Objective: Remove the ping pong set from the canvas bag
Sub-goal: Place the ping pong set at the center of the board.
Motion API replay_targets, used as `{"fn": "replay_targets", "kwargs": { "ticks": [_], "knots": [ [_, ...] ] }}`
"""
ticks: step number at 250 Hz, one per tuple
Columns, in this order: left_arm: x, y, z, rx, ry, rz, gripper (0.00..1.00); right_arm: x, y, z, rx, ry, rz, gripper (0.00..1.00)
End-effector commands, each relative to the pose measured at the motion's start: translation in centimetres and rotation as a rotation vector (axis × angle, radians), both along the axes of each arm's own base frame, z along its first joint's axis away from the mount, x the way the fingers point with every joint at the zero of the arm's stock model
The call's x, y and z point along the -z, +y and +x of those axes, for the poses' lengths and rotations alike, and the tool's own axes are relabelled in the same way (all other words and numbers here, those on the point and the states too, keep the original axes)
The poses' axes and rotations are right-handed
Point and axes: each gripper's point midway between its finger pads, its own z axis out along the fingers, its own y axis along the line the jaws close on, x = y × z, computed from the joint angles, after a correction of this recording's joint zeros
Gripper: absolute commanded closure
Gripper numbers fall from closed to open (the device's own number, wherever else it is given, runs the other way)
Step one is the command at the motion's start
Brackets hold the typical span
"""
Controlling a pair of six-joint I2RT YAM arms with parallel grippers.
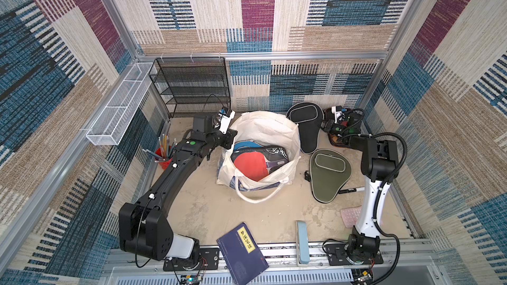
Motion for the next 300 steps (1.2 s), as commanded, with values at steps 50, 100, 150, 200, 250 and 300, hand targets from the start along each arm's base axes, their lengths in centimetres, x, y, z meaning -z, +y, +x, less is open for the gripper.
{"fn": "replay_targets", "kwargs": {
  "ticks": [50, 100, 150, 200, 250, 300],
  "knots": [
    [-2.4, -1.2, 0.5, 0.049, -0.080, -0.058, 1.00, 1.6, -1.7, 0.9, 0.085, 0.029, -0.038, 1.00],
    [-2.0, -0.9, 0.2, 0.041, -0.081, -0.045, 1.00, 2.5, -3.1, 1.8, 0.136, 0.076, -0.058, 0.94],
    [-1.9, -0.9, 0.4, 0.042, -0.080, -0.042, 1.00, 2.9, -3.5, 2.5, 0.143, 0.098, -0.075, 0.90],
    [-1.9, -1.0, 0.6, 0.042, -0.078, -0.047, 1.00, 3.7, -4.3, 3.4, 0.176, 0.131, -0.115, 0.76],
    [-2.0, -0.9, 0.4, 0.041, -0.079, -0.046, 1.00, 3.1, -4.4, 3.9, 0.183, 0.121, -0.117, 0.66],
    [-1.9, -1.0, 0.5, 0.041, -0.077, -0.048, 1.00, 3.0, -3.9, 4.4, 0.168, 0.139, -0.144, 0.57]
  ]
}}
